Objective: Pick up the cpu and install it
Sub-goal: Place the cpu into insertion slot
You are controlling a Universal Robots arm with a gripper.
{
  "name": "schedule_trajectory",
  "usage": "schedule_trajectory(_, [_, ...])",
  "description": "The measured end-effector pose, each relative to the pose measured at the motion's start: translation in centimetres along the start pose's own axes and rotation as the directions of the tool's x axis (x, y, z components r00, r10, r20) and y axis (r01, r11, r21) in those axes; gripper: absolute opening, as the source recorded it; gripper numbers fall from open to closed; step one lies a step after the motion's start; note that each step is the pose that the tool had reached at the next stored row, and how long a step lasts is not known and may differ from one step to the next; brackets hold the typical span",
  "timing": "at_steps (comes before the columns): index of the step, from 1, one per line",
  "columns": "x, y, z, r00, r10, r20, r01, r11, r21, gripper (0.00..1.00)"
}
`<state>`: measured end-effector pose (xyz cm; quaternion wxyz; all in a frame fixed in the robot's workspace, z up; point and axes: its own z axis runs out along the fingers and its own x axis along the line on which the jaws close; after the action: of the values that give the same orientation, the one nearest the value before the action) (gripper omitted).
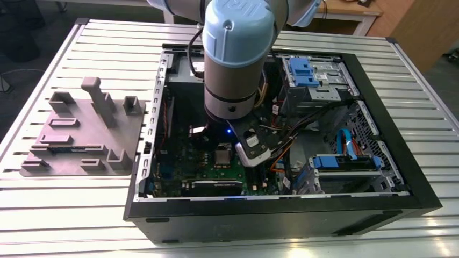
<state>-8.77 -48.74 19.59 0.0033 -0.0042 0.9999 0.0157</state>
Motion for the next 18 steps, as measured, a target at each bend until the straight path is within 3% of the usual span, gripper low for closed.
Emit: schedule_trajectory(18, [0.18, -0.01, 0.49, 1.0000, 0.006, 0.0001, -0.006, 1.0000, -0.0002, 0.47])
